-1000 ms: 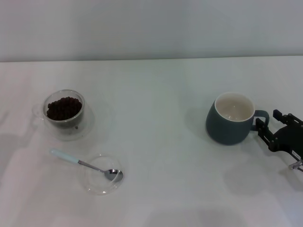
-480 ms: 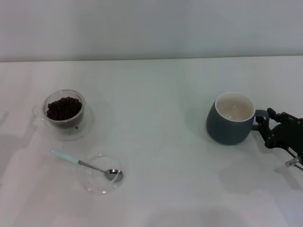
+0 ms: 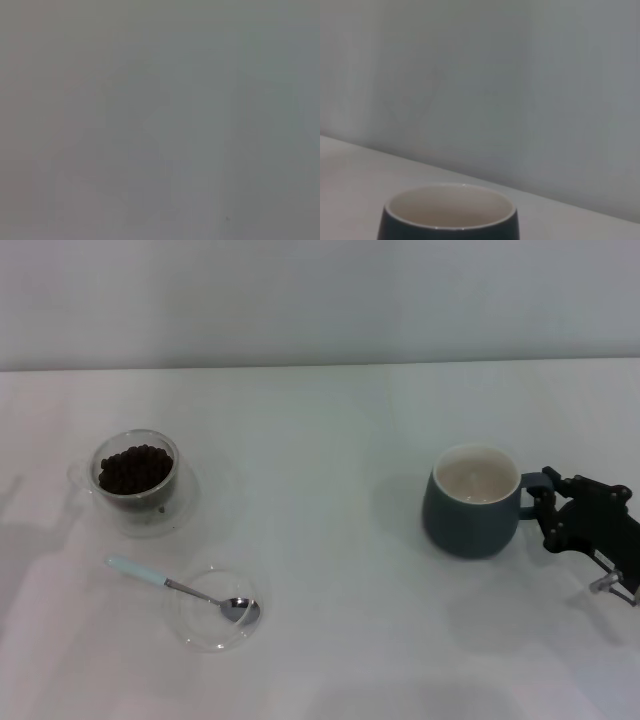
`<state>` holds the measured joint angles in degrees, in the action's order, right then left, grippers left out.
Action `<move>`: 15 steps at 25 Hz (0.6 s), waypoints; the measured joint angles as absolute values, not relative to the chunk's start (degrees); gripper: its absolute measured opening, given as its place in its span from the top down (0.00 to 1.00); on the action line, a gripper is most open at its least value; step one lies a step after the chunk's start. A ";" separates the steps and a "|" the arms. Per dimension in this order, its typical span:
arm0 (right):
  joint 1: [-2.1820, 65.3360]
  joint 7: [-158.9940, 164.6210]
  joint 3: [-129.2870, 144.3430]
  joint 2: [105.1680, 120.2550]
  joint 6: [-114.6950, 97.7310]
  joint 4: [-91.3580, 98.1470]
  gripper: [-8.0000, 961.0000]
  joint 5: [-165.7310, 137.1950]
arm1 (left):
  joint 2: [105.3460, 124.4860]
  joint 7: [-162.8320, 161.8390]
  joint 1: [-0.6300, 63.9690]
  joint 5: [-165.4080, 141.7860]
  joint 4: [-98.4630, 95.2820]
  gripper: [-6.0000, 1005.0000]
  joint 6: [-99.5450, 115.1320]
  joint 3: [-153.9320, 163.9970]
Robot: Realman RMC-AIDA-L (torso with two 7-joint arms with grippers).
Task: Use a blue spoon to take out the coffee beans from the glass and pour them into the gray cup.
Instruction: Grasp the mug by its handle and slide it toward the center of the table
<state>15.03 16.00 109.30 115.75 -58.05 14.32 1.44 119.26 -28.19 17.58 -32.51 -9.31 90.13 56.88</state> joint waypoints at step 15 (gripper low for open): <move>15.45 17.44 119.38 115.83 -56.54 20.24 0.83 1.83 | 119.38 -29.13 17.37 -32.52 -8.49 0.23 90.27 57.77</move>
<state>15.45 17.44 119.38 115.83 -56.54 20.24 1.83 119.38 -29.13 17.36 -32.52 -8.49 90.27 57.77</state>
